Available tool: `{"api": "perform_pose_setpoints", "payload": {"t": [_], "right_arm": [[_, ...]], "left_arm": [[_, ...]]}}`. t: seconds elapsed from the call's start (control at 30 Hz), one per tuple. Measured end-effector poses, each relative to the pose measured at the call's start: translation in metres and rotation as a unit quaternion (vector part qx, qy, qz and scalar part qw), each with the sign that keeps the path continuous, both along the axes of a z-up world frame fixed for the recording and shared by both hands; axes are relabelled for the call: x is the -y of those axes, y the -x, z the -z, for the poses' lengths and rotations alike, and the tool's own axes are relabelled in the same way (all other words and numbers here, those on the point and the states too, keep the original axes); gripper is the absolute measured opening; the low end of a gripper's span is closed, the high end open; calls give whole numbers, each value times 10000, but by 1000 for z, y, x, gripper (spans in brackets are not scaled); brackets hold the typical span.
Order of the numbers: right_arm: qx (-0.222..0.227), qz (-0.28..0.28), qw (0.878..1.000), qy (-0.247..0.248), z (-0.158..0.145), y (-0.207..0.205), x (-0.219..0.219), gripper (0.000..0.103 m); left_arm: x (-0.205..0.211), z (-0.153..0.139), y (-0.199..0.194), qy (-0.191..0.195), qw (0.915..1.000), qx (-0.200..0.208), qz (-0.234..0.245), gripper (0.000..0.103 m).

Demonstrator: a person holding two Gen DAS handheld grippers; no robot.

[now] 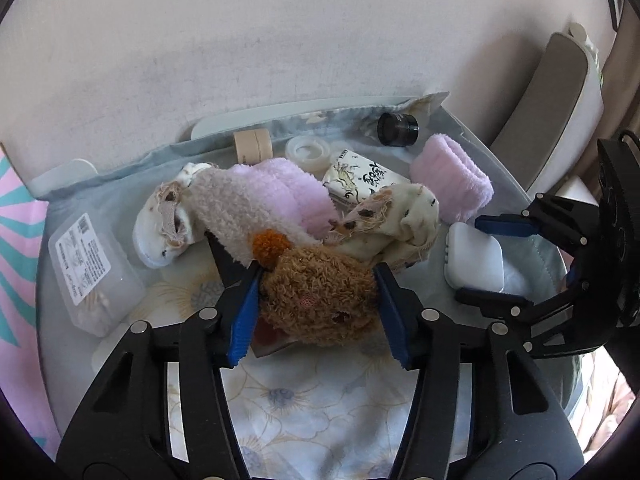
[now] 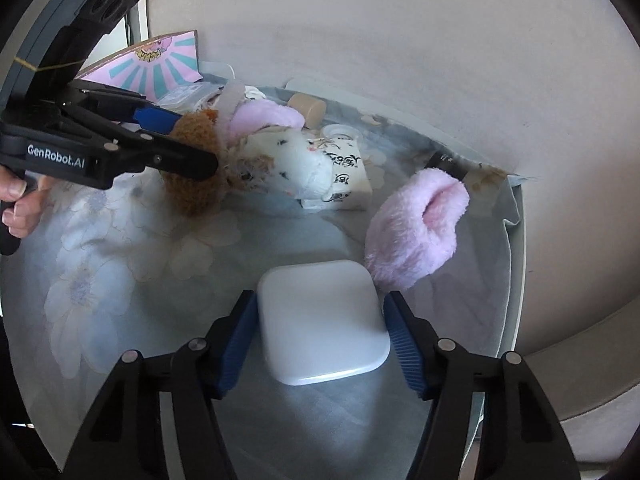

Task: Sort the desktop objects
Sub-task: 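Grasp the brown plush bear with the left tool while the right tool grasps the white square pad, then carry the bear and white pad into the striped box and release both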

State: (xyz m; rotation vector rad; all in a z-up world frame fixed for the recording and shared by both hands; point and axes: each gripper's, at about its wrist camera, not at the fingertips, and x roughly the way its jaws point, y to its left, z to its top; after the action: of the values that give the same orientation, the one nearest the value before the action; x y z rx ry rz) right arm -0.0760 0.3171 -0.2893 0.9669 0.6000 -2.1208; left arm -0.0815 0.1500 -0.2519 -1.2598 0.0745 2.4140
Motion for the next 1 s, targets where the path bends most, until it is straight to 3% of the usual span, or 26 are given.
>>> {"api": "perform_pose_setpoints", "payload": {"t": [0.67,1.0], "right_arm": [[-137,-1,9999,61,-31,-17,12,59],[-184,46,9997,122,-73,-28,26,59]], "left_arm": [[23,-38,-11,-202,9996,-173,57,47],[43,-86,-27,-281,9986,-452,56,47]]}}
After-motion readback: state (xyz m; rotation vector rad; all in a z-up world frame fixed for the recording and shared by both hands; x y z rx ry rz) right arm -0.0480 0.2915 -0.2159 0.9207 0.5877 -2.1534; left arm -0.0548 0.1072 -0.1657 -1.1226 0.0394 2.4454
